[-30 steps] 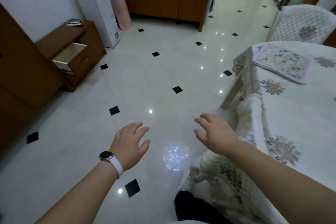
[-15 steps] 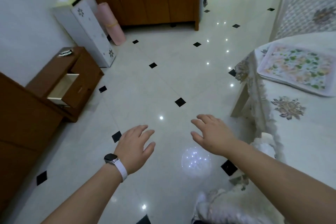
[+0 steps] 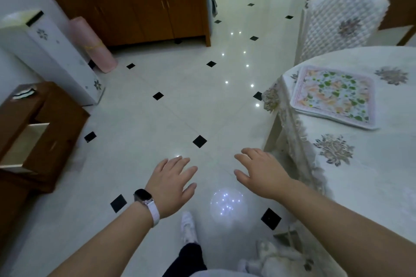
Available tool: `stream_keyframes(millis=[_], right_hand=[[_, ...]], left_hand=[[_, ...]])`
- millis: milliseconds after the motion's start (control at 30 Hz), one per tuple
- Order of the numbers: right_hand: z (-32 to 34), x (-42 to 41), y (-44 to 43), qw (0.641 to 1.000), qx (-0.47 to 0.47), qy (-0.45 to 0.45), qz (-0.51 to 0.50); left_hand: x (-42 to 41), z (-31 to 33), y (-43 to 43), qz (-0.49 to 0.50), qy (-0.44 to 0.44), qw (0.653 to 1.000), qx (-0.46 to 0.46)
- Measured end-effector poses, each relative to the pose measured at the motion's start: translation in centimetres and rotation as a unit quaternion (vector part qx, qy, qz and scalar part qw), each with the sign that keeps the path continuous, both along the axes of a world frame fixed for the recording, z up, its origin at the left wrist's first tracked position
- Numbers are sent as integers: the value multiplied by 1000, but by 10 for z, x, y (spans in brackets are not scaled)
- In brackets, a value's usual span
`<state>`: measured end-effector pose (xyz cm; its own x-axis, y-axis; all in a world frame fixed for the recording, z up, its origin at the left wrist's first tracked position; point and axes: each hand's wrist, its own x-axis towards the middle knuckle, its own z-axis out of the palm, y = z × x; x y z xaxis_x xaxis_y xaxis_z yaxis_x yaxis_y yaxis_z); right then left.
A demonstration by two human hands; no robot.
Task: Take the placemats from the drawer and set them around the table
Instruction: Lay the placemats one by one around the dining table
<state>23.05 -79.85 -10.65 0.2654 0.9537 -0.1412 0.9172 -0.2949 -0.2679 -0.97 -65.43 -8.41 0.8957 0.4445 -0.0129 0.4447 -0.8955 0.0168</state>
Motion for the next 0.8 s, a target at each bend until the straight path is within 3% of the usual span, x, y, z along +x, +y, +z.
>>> stream_keyframes(millis=[533,800], right_hand=[[25,47,181,984,-48,-58,-163],[38,68,191,960,-70,-56,-267]], left_hand=[[86,-21,272,-125,-44,991,-27],[165,-13,307,-211,-78,973,-56]])
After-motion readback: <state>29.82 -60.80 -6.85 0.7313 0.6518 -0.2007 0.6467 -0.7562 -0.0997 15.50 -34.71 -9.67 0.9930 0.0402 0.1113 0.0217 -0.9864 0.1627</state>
